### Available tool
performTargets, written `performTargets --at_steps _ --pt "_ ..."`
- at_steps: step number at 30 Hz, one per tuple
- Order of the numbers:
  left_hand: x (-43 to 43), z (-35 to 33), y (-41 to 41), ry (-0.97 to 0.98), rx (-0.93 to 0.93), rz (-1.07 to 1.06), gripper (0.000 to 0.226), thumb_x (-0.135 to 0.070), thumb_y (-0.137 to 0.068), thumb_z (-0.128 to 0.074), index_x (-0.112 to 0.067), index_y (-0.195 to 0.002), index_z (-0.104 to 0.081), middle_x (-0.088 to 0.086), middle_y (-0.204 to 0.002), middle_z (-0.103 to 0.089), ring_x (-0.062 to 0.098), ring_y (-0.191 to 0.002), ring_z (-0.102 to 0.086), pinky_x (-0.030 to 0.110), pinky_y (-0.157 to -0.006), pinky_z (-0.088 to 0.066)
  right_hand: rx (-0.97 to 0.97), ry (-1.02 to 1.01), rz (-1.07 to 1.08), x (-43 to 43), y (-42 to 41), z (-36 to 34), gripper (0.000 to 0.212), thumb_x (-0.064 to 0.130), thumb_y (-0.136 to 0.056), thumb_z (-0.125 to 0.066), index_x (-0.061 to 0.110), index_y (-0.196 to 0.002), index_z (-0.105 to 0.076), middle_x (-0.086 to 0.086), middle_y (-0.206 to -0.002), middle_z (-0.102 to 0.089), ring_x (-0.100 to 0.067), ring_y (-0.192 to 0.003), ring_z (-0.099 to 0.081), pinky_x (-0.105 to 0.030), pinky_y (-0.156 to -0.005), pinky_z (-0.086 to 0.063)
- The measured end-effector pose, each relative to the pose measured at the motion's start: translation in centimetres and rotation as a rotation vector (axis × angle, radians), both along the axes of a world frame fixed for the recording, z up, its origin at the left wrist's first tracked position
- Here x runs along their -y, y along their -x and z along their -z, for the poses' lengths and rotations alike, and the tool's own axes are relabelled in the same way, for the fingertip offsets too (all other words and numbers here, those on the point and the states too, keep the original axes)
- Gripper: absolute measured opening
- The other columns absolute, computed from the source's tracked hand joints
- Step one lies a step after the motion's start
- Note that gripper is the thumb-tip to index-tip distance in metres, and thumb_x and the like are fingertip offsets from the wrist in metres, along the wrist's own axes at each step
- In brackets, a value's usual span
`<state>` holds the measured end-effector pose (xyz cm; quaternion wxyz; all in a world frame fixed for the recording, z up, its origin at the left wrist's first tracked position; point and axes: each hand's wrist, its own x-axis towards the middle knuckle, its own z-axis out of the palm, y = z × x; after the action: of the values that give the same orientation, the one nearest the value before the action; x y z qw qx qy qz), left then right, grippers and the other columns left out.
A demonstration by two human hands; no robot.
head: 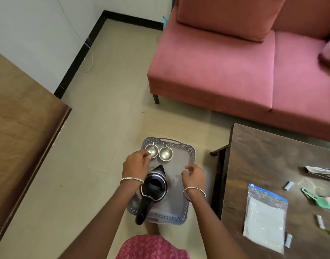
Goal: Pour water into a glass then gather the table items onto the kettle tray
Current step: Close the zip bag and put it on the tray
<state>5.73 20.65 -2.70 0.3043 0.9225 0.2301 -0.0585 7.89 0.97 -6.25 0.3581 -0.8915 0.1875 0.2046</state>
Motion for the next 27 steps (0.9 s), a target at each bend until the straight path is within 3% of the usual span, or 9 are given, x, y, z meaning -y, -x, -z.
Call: performTargets --at_steps 6,9,13,18,23,27 --pt "7.1 -4.9 5.0 0.002 0.199 -0.010 0.006 -0.018 -0.087 -0.062 -0.020 -0.087 -0.068 -0.004 -0.081 -0.070 0.016 -0.072 -0.063 0.024 -0.063 -0.042 0.110 -0.061 0.072 5.7 4.5 -3.6 0.010 0.011 -0.082 -0.064 0.013 -0.085 -0.073 -0.003 -0.086 -0.073 -0.022 -0.084 -0.067 -0.022 -0.070 -0.041" --pt "11.9 -6.3 8.2 0.007 0.236 0.041 0.005 -0.016 -0.085 -0.063 -0.019 -0.083 -0.066 -0.004 -0.077 -0.068 0.017 -0.070 -0.062 0.024 -0.061 -0.037 0.178 -0.085 0.064 9.9 7.2 -5.6 0.010 0.012 -0.084 -0.064 0.014 -0.084 -0.073 -0.003 -0.084 -0.073 -0.021 -0.081 -0.066 -0.023 -0.070 -0.042" --pt "19.2 -7.8 12.5 0.043 0.237 0.037 0.005 -0.015 -0.085 -0.064 -0.019 -0.082 -0.067 -0.002 -0.074 -0.069 0.017 -0.068 -0.064 0.031 -0.064 -0.051 0.224 -0.116 0.069 16.8 11.5 -8.2 0.009 0.015 -0.085 -0.065 0.016 -0.085 -0.074 -0.001 -0.085 -0.074 -0.018 -0.080 -0.067 -0.021 -0.071 -0.043" --pt "28.6 -9.5 16.9 0.061 0.230 0.081 0.005 -0.021 -0.085 -0.064 -0.021 -0.084 -0.069 0.001 -0.078 -0.071 0.022 -0.073 -0.066 0.031 -0.066 -0.052 0.222 -0.092 0.098 27.2 17.3 -10.6 0.010 0.013 -0.085 -0.064 0.016 -0.087 -0.073 -0.002 -0.085 -0.075 -0.020 -0.082 -0.067 -0.022 -0.070 -0.043" --pt "35.7 -10.6 19.1 0.097 0.199 0.119 0.007 -0.023 -0.086 -0.064 -0.020 -0.084 -0.070 0.003 -0.081 -0.072 0.025 -0.077 -0.067 0.033 -0.069 -0.053 0.210 -0.045 0.208 36.7 22.0 -12.7 0.010 0.013 -0.082 -0.066 0.019 -0.081 -0.073 0.002 -0.069 -0.068 -0.020 -0.073 -0.066 -0.027 -0.070 -0.048" --pt "39.3 -10.5 19.6 0.113 0.140 0.107 0.007 -0.023 -0.085 -0.063 -0.021 -0.083 -0.069 0.004 -0.082 -0.072 0.026 -0.080 -0.067 0.035 -0.072 -0.053 0.230 -0.004 0.289 42.1 24.2 -12.8 0.009 0.014 -0.083 -0.067 0.016 -0.084 -0.075 -0.003 -0.075 -0.073 -0.025 -0.077 -0.068 -0.027 -0.068 -0.044"
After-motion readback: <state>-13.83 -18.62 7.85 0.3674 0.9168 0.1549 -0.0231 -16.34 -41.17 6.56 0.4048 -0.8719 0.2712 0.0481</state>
